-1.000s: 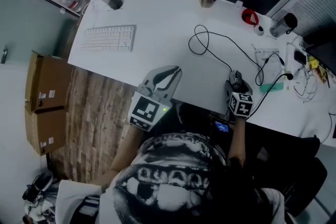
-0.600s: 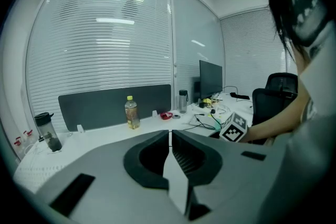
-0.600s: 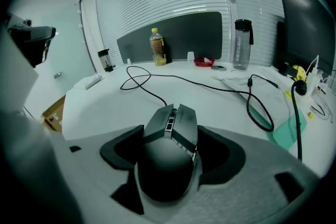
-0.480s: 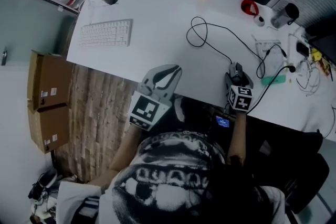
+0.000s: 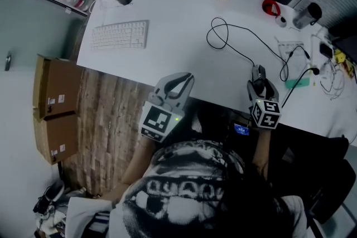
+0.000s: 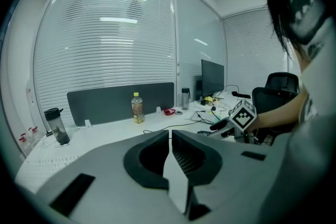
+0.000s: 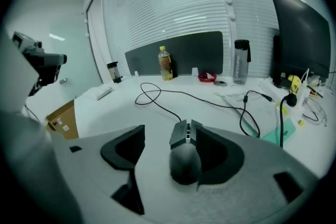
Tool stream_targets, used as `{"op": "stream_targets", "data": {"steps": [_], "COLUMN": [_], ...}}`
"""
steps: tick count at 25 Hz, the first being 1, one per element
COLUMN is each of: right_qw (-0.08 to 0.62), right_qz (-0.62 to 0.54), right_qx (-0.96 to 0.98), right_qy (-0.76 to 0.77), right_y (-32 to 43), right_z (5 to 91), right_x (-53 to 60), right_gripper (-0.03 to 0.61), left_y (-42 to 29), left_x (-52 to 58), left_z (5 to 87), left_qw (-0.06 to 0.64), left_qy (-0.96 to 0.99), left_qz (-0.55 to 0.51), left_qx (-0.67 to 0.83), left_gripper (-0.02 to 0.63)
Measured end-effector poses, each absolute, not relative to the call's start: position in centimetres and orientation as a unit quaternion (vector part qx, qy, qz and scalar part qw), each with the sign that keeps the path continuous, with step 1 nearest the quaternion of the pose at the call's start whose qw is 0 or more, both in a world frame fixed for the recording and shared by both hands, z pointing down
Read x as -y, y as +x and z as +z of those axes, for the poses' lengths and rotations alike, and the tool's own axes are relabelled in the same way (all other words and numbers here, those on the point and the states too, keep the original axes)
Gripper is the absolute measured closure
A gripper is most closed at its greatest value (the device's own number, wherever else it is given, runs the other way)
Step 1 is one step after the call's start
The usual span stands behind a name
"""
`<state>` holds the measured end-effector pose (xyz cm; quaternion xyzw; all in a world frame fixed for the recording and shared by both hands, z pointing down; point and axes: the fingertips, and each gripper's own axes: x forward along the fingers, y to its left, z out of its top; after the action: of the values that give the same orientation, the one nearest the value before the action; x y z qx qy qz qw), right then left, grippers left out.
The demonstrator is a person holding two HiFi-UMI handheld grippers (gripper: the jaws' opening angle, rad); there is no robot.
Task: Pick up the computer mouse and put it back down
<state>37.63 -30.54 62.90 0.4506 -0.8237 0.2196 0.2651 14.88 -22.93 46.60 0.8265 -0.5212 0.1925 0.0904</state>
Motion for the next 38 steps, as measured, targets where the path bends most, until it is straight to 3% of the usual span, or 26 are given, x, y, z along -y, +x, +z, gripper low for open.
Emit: {"op": "stream_targets", "data": {"steps": [5, 24, 34, 38], "right_qw": [0.242, 0.181, 0.165, 0.172], "right_qz": [0.179, 0.145, 0.116, 0.114], "right_qx": [0.847, 0.907, 0.917, 0.916], "right_qy": [0.439, 0.353, 0.345, 0.343], "right_y": [34.1, 17.5, 15.9, 16.4], "right_z": [58.5, 51.7, 50.2, 50.6], "right_x": [28.6, 8.1, 2.5, 1.2], "right_gripper": [0.324, 0.395, 0.579, 0.581], "left_y": [13.0, 4.4, 5.0, 5.9], "left_x": [19.9, 1.6, -3.3, -4.3], "left_z": [46.7, 46.3, 47.1, 47.2], "left_qw": [0.092, 0.085, 0.081, 0.080], "left_qy": [0.826, 0.824, 0.839, 0.847], "left_qz": [0.186, 0.155, 0.140, 0.136], "left_qx": [0.524, 0.539, 0.520, 0.508], "left_gripper": [0.598, 0.598, 0.598, 0.598]}}
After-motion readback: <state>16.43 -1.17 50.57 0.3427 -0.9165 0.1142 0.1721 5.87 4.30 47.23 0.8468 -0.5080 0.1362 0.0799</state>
